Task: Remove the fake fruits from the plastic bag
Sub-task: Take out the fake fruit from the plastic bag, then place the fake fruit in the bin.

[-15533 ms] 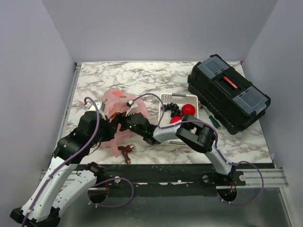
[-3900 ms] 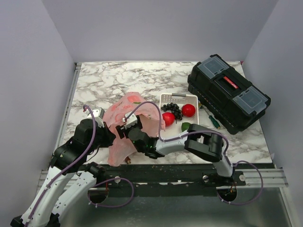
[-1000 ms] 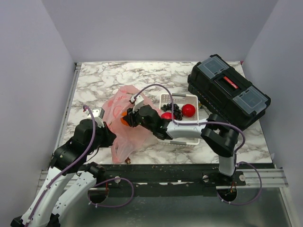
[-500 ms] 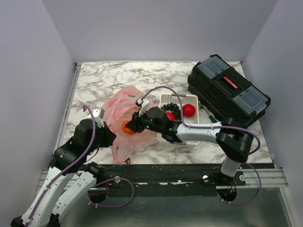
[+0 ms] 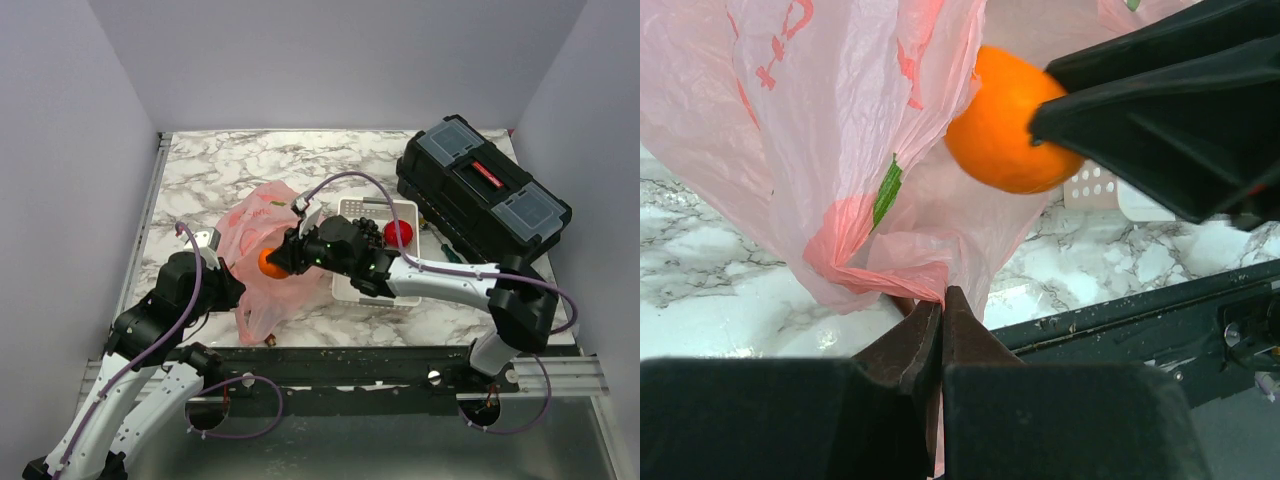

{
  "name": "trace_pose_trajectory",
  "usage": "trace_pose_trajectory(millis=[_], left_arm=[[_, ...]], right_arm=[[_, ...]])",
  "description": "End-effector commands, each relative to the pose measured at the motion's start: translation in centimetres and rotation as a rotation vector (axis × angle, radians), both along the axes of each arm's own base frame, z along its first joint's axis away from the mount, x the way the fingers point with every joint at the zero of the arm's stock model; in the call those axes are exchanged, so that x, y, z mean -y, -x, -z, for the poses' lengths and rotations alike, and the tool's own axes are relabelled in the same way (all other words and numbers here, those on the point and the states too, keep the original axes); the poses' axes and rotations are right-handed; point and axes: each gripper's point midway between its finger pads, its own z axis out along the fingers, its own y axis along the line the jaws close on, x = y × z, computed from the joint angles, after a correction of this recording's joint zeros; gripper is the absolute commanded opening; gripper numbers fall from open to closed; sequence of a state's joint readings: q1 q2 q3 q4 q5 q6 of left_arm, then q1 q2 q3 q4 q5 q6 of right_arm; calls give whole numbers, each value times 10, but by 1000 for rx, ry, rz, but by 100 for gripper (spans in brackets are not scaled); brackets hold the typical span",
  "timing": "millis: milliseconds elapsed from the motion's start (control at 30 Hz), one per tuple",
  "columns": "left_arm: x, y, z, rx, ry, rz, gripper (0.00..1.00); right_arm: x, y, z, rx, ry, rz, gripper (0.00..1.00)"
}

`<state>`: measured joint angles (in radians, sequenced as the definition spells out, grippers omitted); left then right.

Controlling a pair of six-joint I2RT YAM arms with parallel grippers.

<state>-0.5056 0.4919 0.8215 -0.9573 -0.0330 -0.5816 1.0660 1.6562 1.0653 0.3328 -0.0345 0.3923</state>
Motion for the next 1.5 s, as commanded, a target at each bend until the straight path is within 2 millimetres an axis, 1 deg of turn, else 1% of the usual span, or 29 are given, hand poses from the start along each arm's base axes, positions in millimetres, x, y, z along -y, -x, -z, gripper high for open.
trace_pose_trajectory(millis=[0,100,133,300,400,467,567,667,733,800,867,900,1000,1067,1133,1200,1233,1300,1467], left_arm=[[-1,-3,-1,17,7,-19,0],[-1,-3,0,13,6,-20,0],[-1,-3,0,12,5,-20,0],[-2,-3,0,10,2,-24,0],[-1,-3,0,12,4,-19,0],[-1,-3,0,12,4,-15,0],[0,-3,1,3,3,-12,0],[1,-3,1,2,2,-6,0],[1,-3,1,2,2,-6,0],[1,-3,1,1,2,-7,0],[1,-3,1,3,4,-5,0],[1,-3,1,4,4,-4,0],[1,-3,1,4,3,-6,0],[1,-3,1,4,4,-6,0],[1,-3,1,4,4,-4,0],[1,-3,1,5,5,-2,0],[1,-3,1,6,6,-2,0],[2,-2,1,5,6,0,0],[2,-3,1,4,5,3,0]], right_arm=[[11,1,-54,63,-47,18,8],[21,6,-71,84,-54,16,7],[26,4,-78,96,-54,41,7],[53,5,-104,138,-62,95,7],[74,5,-119,165,-62,146,5],[92,3,-128,187,-59,201,3],[119,-4,-140,226,-41,299,3],[148,-12,-135,243,30,410,3],[169,-20,-127,251,86,512,2],[196,-30,-119,245,138,651,1],[212,-34,-109,238,171,727,1],[216,-35,-101,232,188,743,1],[225,-36,-72,177,237,783,1],[230,-37,-47,127,273,798,1],[231,-36,-23,78,301,791,1],[231,-34,-6,40,314,788,1],[229,-33,0,23,317,779,1],[227,-33,5,4,317,774,1],[224,-41,10,-4,347,777,1]])
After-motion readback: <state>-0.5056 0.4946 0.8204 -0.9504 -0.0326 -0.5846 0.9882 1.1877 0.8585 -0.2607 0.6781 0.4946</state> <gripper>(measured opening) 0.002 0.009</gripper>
